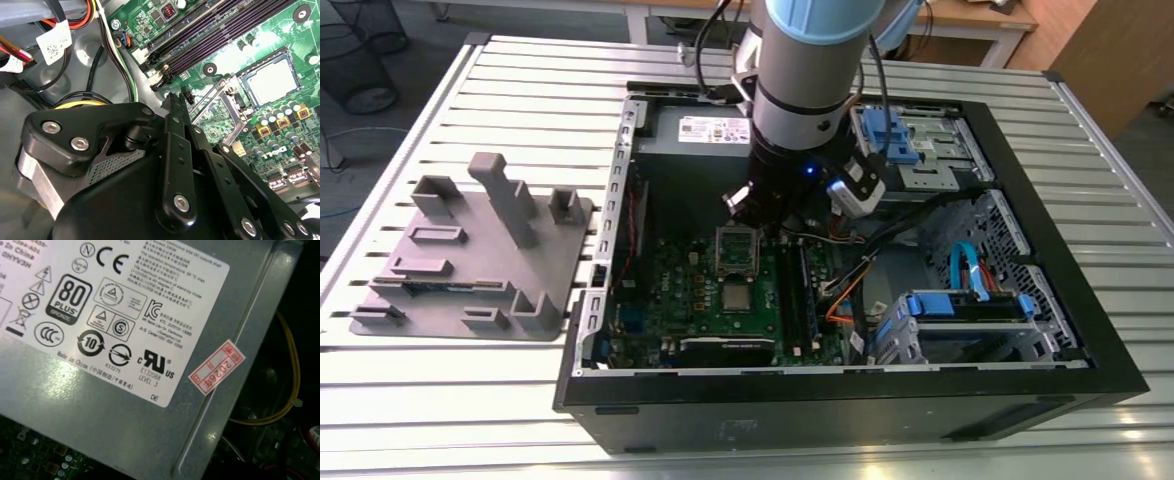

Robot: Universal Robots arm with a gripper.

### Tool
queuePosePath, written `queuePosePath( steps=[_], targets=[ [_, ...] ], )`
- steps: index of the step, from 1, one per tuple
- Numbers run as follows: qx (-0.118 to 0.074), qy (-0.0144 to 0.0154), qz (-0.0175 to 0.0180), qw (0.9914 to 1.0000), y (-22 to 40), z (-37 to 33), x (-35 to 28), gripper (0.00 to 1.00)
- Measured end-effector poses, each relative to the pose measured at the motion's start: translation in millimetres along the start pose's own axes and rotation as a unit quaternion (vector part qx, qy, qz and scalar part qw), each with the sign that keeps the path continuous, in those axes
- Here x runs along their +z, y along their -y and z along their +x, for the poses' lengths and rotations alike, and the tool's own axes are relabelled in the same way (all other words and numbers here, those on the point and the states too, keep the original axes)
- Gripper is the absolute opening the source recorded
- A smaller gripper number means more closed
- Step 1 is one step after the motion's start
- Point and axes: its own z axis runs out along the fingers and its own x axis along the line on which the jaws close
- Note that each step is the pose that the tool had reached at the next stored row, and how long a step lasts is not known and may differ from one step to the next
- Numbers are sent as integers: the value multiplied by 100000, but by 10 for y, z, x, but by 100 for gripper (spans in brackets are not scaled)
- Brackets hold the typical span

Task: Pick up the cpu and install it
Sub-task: 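Close the cpu cover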

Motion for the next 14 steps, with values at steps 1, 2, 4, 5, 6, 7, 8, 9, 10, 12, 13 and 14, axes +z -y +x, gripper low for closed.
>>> queuePosePath(
  steps=[1, 2, 4, 5, 6, 7, 8, 9, 10, 12, 13, 14],
  targets=[
    [-34, -1, -2, 100000, 0, 0, -8, 11],
    [-52, 2, -6, 100000, -1, -1, -12, 11],
    [-56, 9, -13, 100000, -1, -1, -11, 11],
    [-57, 8, -11, 100000, -1, -1, -12, 11],
    [-57, 5, -8, 100000, -1, -1, -12, 11],
    [-58, 1, -6, 100000, 0, -1, -12, 11],
    [-154, -2, -11, 100000, -1, -1, -12, 11],
    [-517, -33, -23, 99999, -1, -1, -13, 11],
    [-1077, -70, -39, 99994, 0, -1, -13, 11],
    [-2252, -153, -82, 99974, 0, 0, -14, 11],
    [-2803, -185, -104, 99960, 0, 0, -13, 11],
    [-3232, -208, -124, 99947, 0, 0, -13, 11]
  ],
)
